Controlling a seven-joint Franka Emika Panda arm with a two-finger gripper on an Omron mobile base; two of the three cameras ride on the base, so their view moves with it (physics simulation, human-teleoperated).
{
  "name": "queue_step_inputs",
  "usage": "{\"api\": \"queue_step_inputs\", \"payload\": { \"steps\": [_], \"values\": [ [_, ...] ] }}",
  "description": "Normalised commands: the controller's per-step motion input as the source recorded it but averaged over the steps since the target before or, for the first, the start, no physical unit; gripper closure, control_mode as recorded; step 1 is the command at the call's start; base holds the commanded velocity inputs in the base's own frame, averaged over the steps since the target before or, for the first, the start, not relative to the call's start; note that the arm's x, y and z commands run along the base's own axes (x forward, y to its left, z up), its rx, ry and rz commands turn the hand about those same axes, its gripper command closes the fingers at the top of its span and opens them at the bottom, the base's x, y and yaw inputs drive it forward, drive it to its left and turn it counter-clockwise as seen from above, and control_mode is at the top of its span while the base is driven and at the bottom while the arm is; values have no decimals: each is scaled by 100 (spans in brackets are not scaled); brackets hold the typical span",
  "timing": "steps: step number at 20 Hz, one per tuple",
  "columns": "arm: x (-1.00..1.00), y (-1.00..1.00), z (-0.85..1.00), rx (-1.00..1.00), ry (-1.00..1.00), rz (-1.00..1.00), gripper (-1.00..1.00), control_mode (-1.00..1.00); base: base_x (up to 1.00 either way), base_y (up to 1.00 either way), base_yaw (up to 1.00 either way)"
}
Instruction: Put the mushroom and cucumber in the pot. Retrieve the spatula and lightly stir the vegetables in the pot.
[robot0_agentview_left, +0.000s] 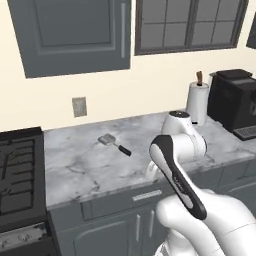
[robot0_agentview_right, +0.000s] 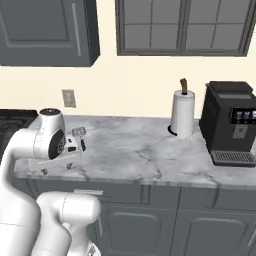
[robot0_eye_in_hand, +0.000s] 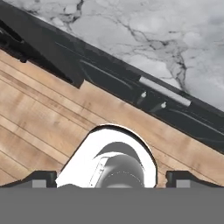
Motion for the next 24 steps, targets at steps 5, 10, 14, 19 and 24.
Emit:
{"api": "queue_step_inputs", "payload": {
  "steps": [5,10,14,19,24],
  "values": [
    [0,0,0,0,0,0,-100,100,76,1,-2],
    [0,0,0,0,0,0,-100,100,57,4,-2],
    [0,0,0,0,0,0,-100,100,54,0,0],
    [0,0,0,0,0,0,-100,100,22,0,-2],
    [27,0,0,0,5,0,-100,-100,0,0,0]
  ]
}}
